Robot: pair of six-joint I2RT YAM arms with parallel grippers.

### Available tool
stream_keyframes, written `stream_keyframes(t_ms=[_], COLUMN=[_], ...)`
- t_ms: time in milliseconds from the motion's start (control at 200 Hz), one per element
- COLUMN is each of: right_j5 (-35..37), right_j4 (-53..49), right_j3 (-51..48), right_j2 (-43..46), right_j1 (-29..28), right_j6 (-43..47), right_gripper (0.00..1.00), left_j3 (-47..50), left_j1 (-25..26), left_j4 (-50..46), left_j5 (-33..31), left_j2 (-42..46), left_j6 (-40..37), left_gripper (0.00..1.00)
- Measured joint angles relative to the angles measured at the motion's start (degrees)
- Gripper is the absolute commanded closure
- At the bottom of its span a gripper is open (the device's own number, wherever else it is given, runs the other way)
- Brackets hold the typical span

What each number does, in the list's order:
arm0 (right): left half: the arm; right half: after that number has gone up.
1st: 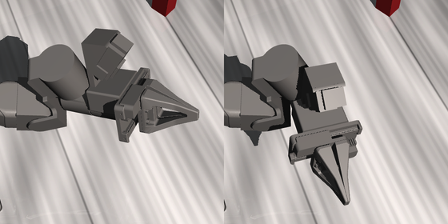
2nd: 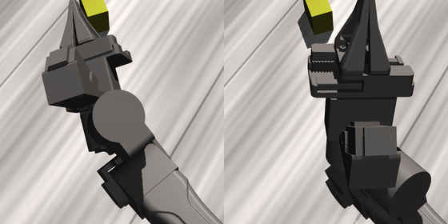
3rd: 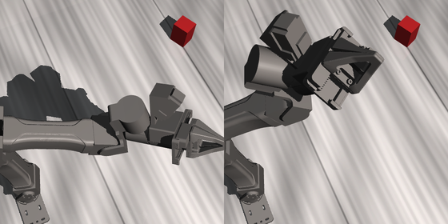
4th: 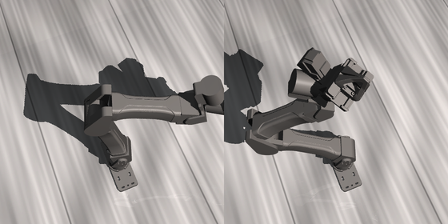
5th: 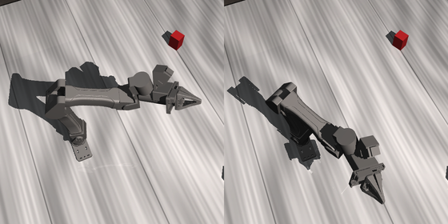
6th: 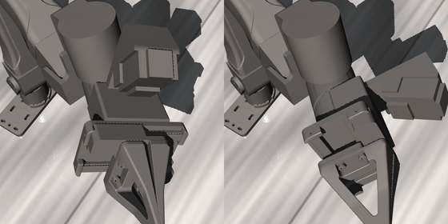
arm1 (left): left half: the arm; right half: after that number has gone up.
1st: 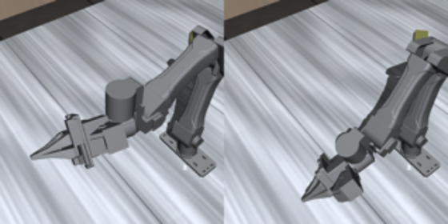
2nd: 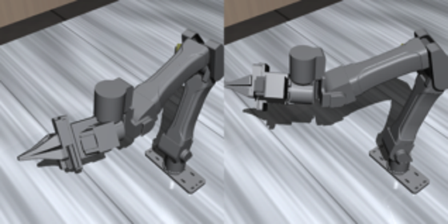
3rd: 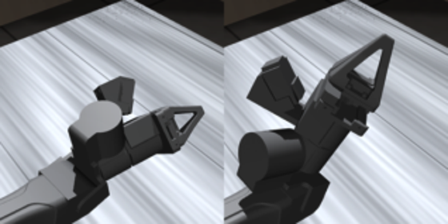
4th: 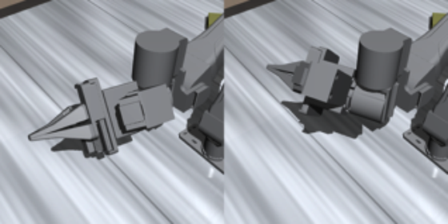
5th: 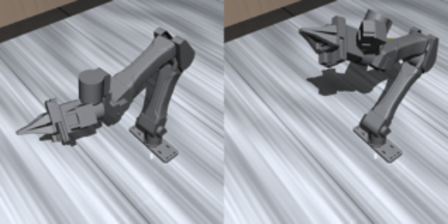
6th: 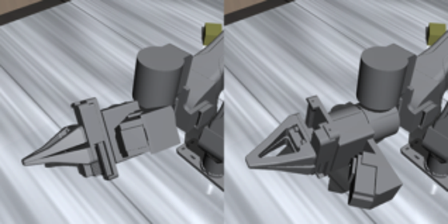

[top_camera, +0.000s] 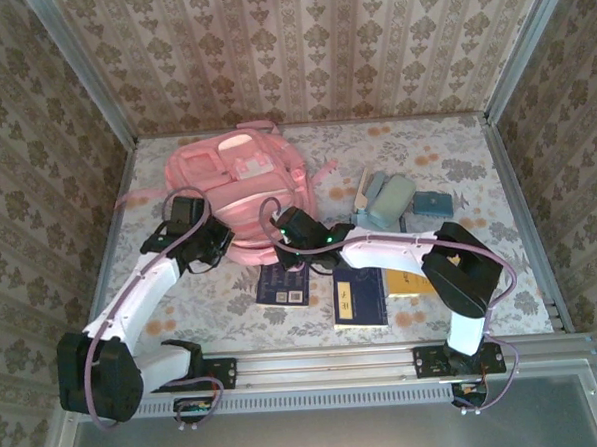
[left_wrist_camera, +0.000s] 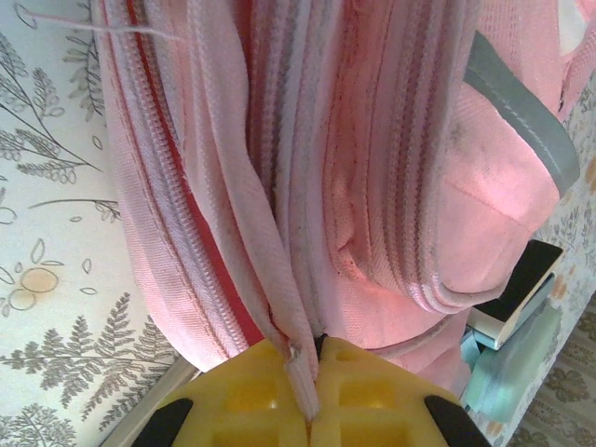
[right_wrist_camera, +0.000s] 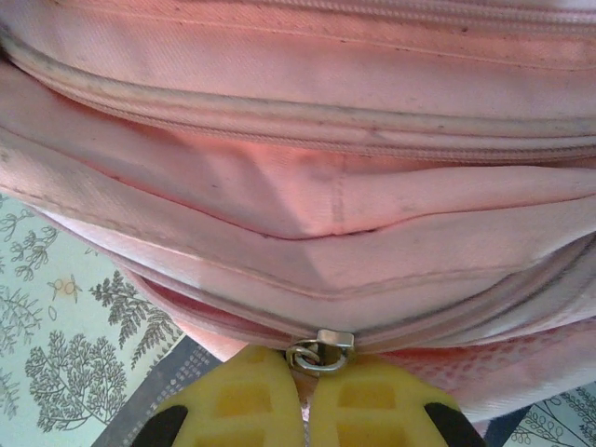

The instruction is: Pack the student bag

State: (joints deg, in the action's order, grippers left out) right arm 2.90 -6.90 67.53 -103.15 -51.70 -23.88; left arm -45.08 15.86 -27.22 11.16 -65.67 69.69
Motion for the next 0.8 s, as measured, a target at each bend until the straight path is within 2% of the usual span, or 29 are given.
stream_keyframes(t_ms=[300, 800], right_j5=[-9.7, -18.7], right_j4=[1.1, 0.5], right_j3=[-1.8, 0.5], right_j2=[0.9, 1.2], right_j1=[5.2, 13.7], right_j6=[1.2, 3.2], right_gripper=[1.0, 1.0], left_j3=[0.1, -2.3], left_j1=[-4.5, -13.1], left_j4=[-0.9, -4.1], left_j5=[3.8, 12.4], left_j2=[2.8, 5.6], left_j6=[-4.1, -8.3], left_gripper=[1.0, 1.0])
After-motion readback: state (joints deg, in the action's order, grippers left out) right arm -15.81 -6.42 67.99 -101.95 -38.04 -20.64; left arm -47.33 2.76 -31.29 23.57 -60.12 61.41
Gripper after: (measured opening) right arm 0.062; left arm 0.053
